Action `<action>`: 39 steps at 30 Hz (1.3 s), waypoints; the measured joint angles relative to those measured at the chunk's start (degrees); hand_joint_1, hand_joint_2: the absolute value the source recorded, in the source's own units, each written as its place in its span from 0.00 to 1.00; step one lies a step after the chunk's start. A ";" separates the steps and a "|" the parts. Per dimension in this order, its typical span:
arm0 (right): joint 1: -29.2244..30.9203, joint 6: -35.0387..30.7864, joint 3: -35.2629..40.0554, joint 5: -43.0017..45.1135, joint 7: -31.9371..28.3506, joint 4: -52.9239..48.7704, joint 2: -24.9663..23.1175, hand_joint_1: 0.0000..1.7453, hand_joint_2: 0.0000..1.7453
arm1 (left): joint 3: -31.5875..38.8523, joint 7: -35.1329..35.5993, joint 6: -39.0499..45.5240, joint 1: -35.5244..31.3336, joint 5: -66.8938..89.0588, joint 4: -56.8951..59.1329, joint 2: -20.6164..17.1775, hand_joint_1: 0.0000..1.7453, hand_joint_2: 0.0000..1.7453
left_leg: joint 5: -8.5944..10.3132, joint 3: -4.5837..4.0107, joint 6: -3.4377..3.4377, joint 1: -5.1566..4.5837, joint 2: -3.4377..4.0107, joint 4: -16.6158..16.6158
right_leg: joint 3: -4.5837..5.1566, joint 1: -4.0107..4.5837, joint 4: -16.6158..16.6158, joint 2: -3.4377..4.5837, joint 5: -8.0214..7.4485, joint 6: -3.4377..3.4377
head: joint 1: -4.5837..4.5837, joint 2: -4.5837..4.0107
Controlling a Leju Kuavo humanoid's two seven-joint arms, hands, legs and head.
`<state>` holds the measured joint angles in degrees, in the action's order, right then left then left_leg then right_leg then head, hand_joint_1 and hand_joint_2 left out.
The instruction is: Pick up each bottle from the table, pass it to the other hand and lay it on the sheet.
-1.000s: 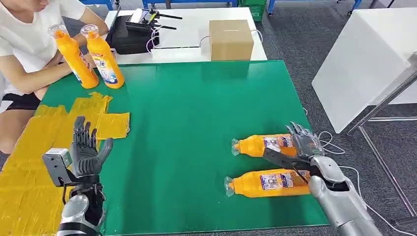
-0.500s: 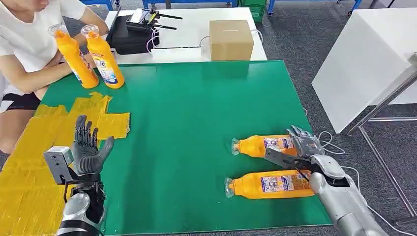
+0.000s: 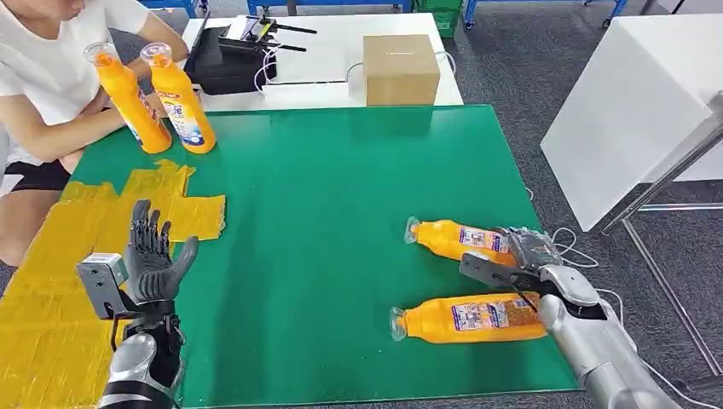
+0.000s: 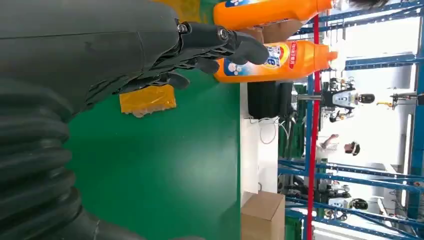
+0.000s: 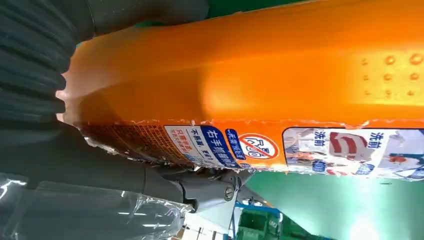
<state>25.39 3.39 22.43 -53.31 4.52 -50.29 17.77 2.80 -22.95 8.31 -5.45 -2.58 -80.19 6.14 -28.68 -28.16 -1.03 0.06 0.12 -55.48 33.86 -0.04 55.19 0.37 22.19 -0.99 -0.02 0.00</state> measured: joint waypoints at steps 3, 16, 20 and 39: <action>0.03 0.00 0.07 0.00 0.00 0.11 0.00 0.96 1.00 | 0.00 0.00 0.00 0.00 0.00 0.00 0.00 0.00 1.00 | 0.00 0.00 0.00 0.00 0.00 0.00 | 0.00 0.00 0.00 0.00 0.00 0.00 | 0.00 0.00; 0.42 -1.44 0.35 0.65 -0.79 0.61 -0.09 1.00 1.00 | -0.02 -0.07 0.50 -0.02 0.02 0.00 0.00 0.00 1.00 | 0.00 0.00 0.00 0.00 0.00 0.00 | -0.01 0.00 0.00 0.00 0.00 0.00 | 0.00 0.00; -1.03 -9.59 -0.53 5.43 -4.10 -0.51 -2.04 1.00 1.00 | -0.37 -0.07 -0.09 -0.01 1.42 -0.02 0.00 0.00 1.00 | 0.02 -0.07 -0.01 0.02 -0.06 0.00 | -0.02 0.00 0.02 -0.05 0.00 0.00 | 0.04 0.00; -9.77 -19.87 -18.86 48.11 -24.65 -23.28 -21.94 1.00 1.00 | -18.18 4.15 -2.58 -9.34 5.36 1.44 -2.01 0.00 1.00 | 0.07 -0.12 0.05 0.03 -0.05 0.00 | 0.09 0.04 0.03 -0.15 -0.01 0.01 | -0.02 0.00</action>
<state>15.62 -16.48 3.56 -5.20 -20.13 -73.57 -4.17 -15.39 -18.80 5.73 -14.79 2.78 -78.75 4.13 -28.60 -28.29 -0.98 0.09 0.07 -55.48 33.95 0.00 55.23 0.22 22.17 -0.98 -0.04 0.00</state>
